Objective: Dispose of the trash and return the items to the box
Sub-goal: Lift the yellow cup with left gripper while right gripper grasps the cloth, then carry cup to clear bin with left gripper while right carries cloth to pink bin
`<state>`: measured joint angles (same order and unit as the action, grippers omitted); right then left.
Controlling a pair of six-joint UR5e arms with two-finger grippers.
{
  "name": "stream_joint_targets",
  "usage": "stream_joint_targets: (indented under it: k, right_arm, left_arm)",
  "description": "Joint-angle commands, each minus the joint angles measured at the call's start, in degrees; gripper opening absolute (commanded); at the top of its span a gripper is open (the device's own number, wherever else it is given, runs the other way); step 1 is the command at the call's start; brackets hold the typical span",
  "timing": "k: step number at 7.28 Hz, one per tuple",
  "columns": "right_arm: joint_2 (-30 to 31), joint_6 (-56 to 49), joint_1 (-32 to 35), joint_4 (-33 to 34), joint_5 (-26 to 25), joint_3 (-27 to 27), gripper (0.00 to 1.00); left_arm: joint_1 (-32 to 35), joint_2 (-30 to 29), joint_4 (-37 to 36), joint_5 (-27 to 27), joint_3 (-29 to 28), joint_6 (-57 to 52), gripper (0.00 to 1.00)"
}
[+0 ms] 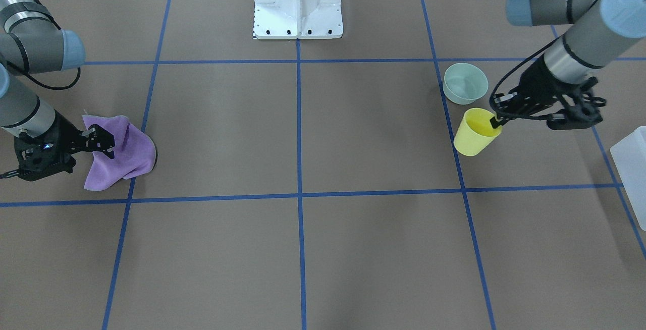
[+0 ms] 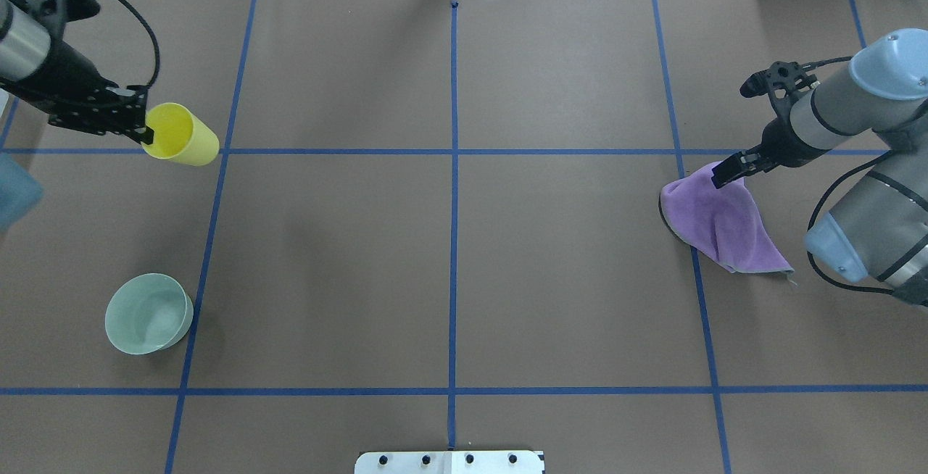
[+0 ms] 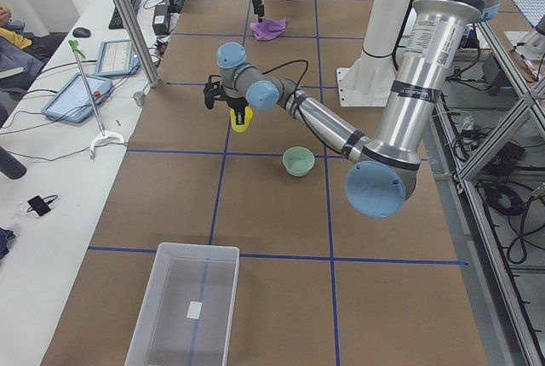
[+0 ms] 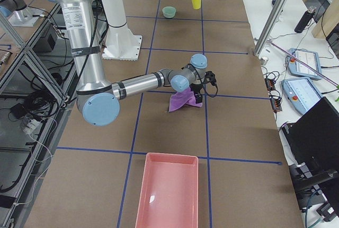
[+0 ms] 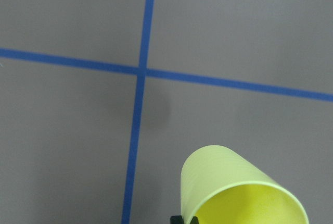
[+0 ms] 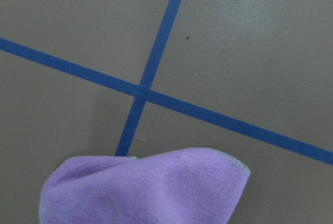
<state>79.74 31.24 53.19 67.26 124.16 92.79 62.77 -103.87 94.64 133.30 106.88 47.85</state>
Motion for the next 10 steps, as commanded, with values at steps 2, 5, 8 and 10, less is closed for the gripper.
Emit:
stream_joint_targets:
  k: [2,5,8,10]
  right_arm:
    - [0.67,5.33,-2.82,-1.08,-0.32,0.64,0.00]
    - [0.68,5.59,-2.30,-0.82,0.03,2.91,0.00]
    - [3.13,3.50,18.54,3.21,17.63,8.98,0.00]
    - [11.18,-9.10,28.50,3.49,18.66,11.01,0.00]
  left_arm:
    - [15.32,5.00,-5.77,0.20,-4.19,-28.25,0.00]
    - [27.20,0.12,-4.81,0.02,-25.75,-55.49,0.00]
    - [27.94,-1.59,9.29,-0.50,-43.11,-58.57,0.00]
    - [27.85,-2.64,12.85,-1.99,-49.55,-58.30,0.00]
